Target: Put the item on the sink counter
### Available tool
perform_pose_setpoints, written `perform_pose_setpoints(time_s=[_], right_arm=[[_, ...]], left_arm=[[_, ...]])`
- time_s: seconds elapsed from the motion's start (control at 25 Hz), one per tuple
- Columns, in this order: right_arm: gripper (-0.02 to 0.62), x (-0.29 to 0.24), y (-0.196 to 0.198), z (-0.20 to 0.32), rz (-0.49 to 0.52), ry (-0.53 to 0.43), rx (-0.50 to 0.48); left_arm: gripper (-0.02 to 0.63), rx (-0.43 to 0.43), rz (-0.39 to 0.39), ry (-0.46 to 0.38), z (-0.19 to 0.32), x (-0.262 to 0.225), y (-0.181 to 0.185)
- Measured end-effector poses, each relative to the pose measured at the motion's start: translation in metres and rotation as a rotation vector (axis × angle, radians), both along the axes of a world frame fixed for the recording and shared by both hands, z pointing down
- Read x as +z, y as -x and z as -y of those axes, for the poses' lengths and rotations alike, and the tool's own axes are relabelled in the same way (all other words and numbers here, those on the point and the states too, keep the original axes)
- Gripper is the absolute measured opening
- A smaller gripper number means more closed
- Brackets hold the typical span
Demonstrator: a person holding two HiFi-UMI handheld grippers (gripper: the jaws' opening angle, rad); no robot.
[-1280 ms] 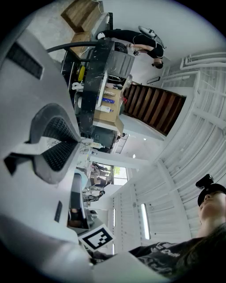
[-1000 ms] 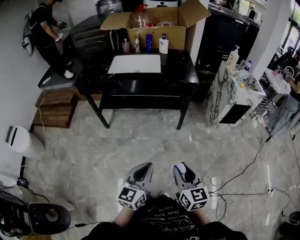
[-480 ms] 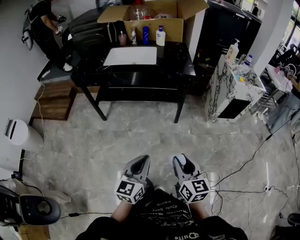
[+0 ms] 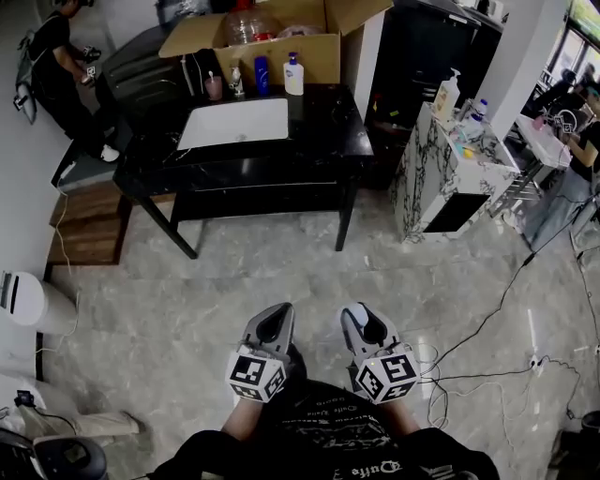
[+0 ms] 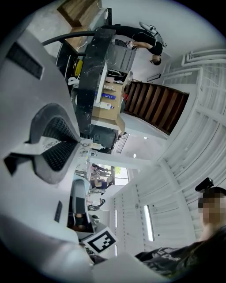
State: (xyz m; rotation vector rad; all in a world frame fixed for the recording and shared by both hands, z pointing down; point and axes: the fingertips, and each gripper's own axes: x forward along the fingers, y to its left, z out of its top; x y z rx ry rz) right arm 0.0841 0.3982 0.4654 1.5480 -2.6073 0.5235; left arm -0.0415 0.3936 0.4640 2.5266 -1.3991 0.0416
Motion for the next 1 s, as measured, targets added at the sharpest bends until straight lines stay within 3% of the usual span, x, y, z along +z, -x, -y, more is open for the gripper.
perform_pose_setpoints(time_s=[0.52,0.68,1.0], right_arm=[[0.129,0.001,0.052,0.137,-0.011,-0.005,0.099],[0.129,-0.001,0.063,0.16,-0.031,-0.011,0.119],[0.129,0.004,0.071,0.187,-0.038,0.015,0.133]], left_arm=[[0.006,0.094,0.023,-0.001,0.15,0.001,0.052],[0.006,0.124,0.023,0.041,0.179,0.011,0.064],[0.006,0.134,0.006,0.031,0.209,0.007,0.069]])
